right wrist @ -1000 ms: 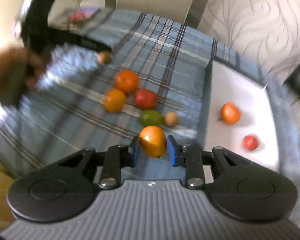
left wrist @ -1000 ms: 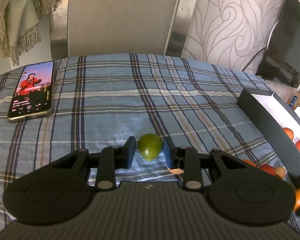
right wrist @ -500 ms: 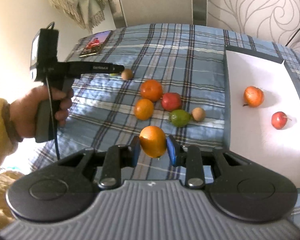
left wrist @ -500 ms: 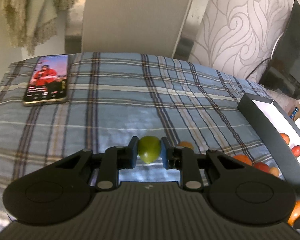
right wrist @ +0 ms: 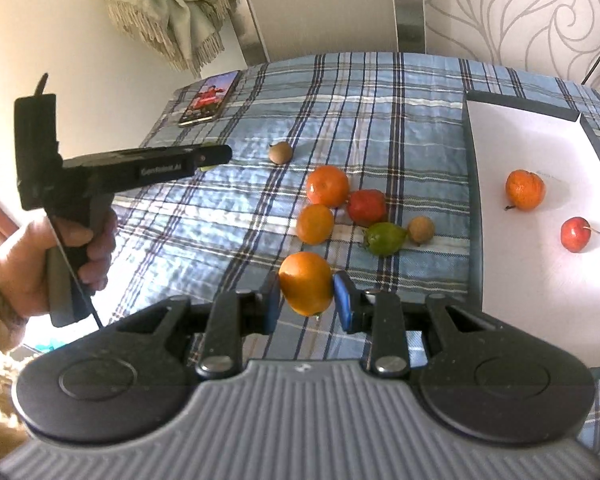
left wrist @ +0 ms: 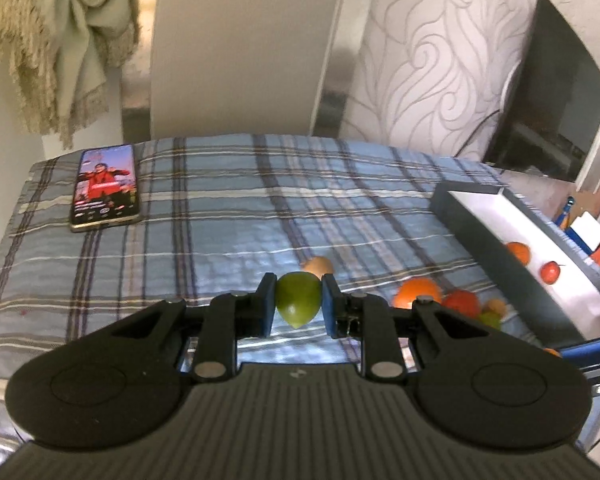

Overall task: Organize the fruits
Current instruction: 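Grasp the orange with the right tool while the left tool holds the lime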

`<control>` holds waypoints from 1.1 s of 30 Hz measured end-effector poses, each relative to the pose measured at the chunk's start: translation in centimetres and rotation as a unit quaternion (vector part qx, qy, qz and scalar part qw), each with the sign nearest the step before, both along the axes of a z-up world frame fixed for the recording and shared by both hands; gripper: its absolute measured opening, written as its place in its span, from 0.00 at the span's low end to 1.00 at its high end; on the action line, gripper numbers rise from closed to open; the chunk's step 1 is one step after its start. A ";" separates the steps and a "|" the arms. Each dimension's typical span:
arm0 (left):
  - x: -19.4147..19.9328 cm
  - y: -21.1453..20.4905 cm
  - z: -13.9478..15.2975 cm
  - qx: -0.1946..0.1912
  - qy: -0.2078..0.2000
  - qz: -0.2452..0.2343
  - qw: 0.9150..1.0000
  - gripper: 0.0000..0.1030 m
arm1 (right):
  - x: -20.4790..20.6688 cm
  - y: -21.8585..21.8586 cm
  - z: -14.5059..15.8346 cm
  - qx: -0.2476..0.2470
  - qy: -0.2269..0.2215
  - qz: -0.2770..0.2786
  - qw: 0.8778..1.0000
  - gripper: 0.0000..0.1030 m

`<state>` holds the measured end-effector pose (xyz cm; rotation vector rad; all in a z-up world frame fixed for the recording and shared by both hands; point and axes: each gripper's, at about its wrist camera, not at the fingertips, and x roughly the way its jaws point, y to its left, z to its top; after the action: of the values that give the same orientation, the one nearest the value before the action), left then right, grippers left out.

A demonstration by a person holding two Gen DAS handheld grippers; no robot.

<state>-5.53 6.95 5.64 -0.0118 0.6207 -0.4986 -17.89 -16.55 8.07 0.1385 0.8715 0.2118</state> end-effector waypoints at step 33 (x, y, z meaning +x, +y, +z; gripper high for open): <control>-3.5 -2.3 0.5 0.009 0.004 0.006 1.000 0.27 | -1.2 -1.9 0.4 0.032 -0.018 0.015 0.999 0.31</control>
<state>-9.06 4.62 6.14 -0.0008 0.6320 -0.4814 -19.14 -18.43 8.47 0.1804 0.8319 0.2701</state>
